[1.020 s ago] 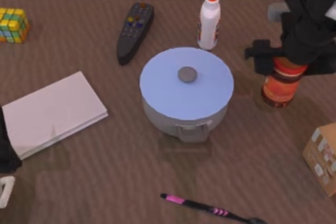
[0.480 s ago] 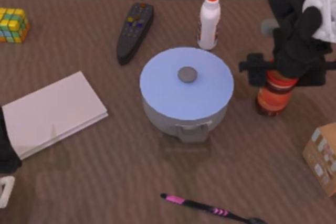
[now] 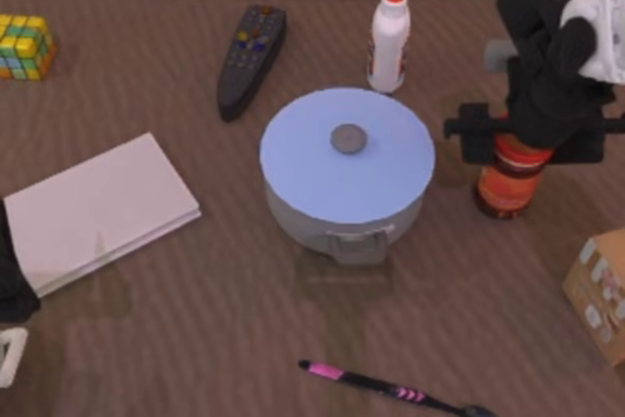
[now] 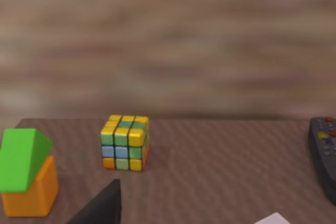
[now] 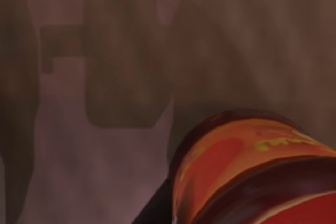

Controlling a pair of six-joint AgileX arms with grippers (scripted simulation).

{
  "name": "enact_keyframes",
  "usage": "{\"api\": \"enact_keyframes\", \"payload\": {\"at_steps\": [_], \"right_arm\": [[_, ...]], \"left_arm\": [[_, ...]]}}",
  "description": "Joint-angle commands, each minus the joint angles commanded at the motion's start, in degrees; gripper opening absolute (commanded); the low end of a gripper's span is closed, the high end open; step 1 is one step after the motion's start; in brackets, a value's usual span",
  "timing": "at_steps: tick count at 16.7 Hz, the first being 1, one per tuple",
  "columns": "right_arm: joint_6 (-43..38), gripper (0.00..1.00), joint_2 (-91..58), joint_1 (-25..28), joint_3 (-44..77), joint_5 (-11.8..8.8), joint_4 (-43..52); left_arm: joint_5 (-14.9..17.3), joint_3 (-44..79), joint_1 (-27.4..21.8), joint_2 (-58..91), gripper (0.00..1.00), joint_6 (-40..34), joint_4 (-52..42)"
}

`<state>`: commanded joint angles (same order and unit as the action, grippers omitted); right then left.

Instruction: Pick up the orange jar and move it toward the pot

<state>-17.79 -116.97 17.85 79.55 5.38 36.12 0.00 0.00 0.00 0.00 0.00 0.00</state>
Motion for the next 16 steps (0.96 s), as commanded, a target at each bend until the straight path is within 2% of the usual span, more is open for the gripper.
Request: {"api": "enact_keyframes", "payload": {"at_steps": [10,16], "right_arm": [[0.00,0.98,0.00,0.00,0.00,0.00,0.00],[0.00,1.00,0.00,0.00,0.00,0.00,0.00]], "left_arm": [[0.00,0.00,0.00,0.00,1.00,0.00,0.00],[0.00,0.00,0.00,0.00,1.00,0.00,0.00]]}}
